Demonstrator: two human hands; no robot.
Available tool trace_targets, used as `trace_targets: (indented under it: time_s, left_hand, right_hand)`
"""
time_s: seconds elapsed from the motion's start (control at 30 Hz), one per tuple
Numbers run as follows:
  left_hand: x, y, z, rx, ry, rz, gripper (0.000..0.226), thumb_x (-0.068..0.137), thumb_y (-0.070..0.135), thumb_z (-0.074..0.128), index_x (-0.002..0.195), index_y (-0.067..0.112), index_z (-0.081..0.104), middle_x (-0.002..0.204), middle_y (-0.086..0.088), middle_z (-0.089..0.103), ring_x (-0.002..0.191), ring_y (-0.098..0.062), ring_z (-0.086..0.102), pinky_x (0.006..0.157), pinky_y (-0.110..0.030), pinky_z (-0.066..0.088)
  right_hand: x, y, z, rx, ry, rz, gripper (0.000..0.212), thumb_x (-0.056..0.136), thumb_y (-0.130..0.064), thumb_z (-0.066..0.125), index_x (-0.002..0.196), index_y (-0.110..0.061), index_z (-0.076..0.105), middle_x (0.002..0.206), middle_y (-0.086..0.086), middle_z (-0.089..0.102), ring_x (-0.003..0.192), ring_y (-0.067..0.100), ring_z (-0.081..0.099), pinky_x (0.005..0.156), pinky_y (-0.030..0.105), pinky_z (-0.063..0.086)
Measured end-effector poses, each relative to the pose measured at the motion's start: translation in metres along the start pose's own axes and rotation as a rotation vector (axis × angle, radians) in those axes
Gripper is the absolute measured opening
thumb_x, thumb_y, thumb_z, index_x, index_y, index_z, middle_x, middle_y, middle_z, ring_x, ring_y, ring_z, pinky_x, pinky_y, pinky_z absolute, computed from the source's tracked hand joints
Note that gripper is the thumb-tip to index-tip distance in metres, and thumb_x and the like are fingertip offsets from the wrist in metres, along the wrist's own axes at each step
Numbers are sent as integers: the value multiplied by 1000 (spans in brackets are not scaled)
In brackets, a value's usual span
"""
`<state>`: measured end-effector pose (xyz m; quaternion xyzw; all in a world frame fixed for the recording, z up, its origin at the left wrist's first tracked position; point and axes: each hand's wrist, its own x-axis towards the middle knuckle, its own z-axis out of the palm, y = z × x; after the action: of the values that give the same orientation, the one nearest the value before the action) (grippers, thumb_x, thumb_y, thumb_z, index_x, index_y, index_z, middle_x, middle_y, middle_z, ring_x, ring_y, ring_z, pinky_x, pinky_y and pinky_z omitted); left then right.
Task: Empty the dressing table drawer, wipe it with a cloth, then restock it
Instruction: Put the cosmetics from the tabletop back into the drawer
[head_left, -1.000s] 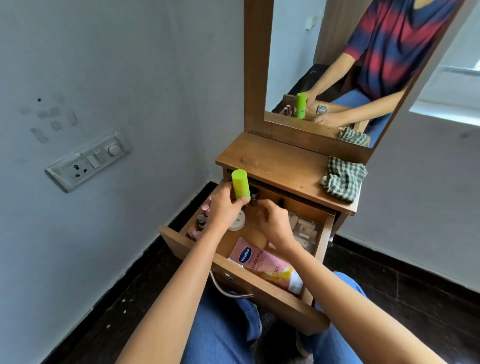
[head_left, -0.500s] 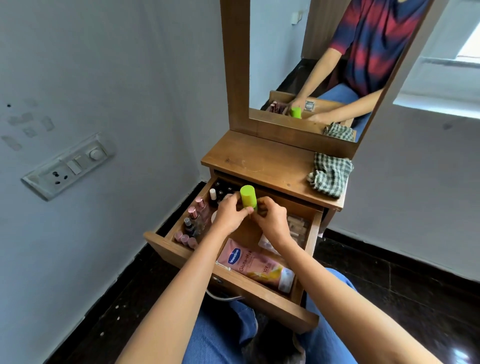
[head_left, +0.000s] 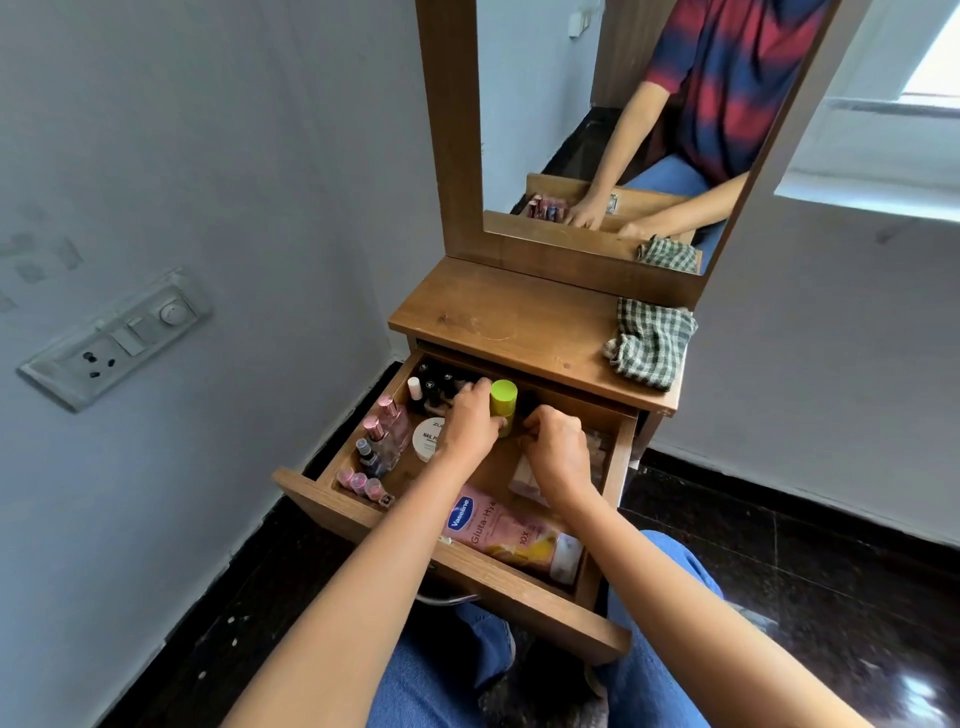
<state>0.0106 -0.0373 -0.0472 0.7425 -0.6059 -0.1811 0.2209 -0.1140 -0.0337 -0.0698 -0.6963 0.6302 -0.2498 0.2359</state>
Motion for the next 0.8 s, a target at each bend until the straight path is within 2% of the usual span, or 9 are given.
trace_targets:
  time_s: [0.23, 0.47, 0.8]
  left_hand:
    - [12, 1, 11, 100, 11, -22, 38, 87, 11, 64, 121, 4, 48, 126, -17, 54, 117, -34, 53, 90, -42, 48]
    - [9, 6, 18, 44, 123, -53, 42, 86, -2, 59, 124, 3, 41, 120, -20, 56, 112, -34, 59, 90, -39, 51]
    - [3, 11, 15, 60, 150, -57, 41, 88, -2, 58, 124, 3, 39, 120, -20, 57, 110, -32, 61, 88, -35, 52]
  right_hand:
    - [-2, 11, -8, 34, 45, 56, 19, 85, -7, 62, 104, -11, 64, 101, 12, 67, 95, 31, 63, 74, 36, 51]
    - [-3, 12, -4, 90, 74, 60, 21, 82, -6, 62, 103, -9, 65, 99, 12, 69, 93, 31, 65, 77, 38, 54]
    - [-7, 12, -6, 108, 71, 14, 22, 82, -3, 61, 104, -7, 64, 99, 14, 68, 92, 30, 65, 78, 41, 55]
